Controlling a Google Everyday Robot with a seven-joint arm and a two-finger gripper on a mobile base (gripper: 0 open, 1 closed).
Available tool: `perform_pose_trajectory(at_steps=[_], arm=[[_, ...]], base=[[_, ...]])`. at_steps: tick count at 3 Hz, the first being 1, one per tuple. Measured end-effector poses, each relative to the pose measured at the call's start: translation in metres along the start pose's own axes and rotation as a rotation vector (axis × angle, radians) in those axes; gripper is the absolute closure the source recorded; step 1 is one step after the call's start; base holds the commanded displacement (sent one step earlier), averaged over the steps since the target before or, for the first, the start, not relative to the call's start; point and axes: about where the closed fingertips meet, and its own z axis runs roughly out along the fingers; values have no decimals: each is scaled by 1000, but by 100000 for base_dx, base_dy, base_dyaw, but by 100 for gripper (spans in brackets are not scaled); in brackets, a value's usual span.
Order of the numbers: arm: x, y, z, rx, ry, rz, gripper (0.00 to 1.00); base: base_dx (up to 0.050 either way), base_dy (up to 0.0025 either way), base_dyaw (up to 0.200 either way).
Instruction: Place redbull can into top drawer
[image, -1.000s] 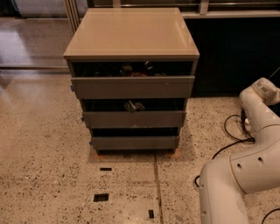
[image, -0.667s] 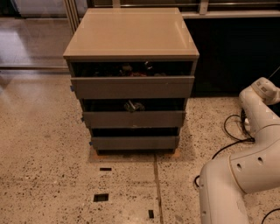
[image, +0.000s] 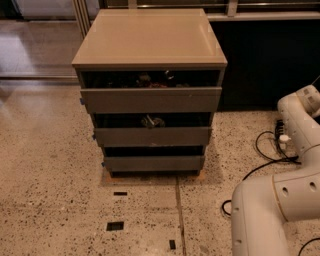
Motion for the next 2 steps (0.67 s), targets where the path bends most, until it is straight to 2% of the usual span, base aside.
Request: perform_pose_trajectory(at_steps=[1, 2], arm=[[-12, 17, 2, 166, -59, -105, 0], [-11, 17, 2, 166, -58, -105, 0]], base=[[0, 0, 0], [0, 0, 0]])
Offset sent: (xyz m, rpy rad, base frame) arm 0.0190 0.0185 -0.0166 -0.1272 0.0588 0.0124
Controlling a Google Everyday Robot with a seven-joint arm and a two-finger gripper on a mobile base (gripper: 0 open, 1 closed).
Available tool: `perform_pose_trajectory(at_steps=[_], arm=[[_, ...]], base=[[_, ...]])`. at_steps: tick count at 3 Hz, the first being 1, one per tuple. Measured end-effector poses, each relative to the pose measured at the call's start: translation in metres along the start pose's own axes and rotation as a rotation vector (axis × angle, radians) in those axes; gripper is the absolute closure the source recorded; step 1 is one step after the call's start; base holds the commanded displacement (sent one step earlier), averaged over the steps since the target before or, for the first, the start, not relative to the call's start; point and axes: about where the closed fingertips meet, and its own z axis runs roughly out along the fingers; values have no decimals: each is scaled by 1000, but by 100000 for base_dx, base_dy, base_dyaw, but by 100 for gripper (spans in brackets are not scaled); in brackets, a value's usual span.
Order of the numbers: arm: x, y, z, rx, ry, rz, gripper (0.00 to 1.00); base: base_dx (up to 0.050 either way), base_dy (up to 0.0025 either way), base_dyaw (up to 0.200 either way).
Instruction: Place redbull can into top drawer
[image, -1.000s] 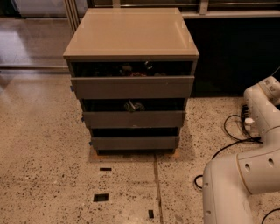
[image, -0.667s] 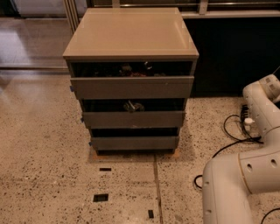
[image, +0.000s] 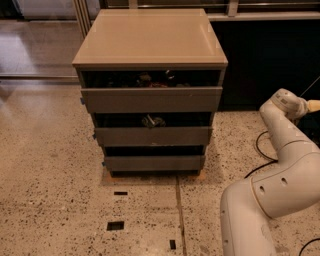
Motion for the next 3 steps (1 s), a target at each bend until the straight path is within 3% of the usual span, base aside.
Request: perform_pose_trajectory(at_steps=[1, 2, 3], arm=[[0, 5, -6, -22, 28, 2, 0], [-17, 12, -31, -24, 73, 49, 0], [-12, 13, -28, -37, 81, 41, 0]], base=[[0, 0, 0], [0, 0, 0], [0, 0, 0]])
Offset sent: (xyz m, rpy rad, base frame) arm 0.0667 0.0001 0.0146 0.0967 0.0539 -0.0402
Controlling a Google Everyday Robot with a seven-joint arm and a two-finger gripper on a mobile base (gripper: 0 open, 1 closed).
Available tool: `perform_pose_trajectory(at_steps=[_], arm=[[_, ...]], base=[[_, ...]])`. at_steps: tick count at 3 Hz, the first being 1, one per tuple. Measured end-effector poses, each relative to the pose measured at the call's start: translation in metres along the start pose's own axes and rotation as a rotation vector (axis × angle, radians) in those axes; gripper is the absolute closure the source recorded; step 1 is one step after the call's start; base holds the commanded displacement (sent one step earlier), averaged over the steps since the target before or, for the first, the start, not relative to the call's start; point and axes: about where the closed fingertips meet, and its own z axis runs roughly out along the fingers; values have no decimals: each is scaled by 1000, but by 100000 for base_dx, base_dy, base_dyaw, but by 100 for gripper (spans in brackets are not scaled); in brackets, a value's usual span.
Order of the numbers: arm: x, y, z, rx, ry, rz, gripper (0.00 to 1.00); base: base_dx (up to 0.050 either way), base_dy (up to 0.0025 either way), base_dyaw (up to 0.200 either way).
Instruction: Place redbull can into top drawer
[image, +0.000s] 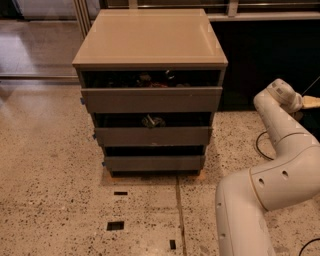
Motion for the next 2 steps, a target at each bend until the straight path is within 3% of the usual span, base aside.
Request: perform_pose_trajectory(at_steps=[2], arm=[[53, -41, 23, -1, 124, 97, 0]], base=[[0, 0, 0]])
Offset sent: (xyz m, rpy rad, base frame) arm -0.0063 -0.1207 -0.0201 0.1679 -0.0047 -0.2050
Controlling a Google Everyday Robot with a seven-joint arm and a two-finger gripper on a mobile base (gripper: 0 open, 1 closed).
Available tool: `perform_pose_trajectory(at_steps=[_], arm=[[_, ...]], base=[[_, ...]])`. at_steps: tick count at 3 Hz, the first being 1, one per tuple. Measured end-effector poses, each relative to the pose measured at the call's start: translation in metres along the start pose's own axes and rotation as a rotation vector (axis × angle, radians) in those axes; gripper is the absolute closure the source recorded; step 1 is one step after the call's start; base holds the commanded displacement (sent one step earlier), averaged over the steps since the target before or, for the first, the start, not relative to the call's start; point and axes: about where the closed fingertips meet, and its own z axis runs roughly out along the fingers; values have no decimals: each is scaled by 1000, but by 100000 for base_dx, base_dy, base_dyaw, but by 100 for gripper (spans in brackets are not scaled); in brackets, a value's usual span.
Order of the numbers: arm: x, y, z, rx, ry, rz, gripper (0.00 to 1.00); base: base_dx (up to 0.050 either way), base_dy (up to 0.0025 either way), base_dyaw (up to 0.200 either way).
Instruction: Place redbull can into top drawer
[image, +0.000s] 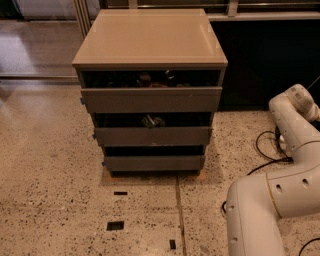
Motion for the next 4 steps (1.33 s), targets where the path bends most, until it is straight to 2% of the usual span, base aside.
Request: perform_pose_trajectory(at_steps=[1, 2, 3, 4], arm=[[20, -25, 14, 4, 42, 54, 0], [20, -25, 14, 5, 42, 54, 0], [19, -27, 19, 70, 12, 76, 0], [39, -24, 32, 384, -85, -17, 0]], base=[[0, 0, 0], [0, 0, 0], [0, 0, 0], [0, 0, 0]])
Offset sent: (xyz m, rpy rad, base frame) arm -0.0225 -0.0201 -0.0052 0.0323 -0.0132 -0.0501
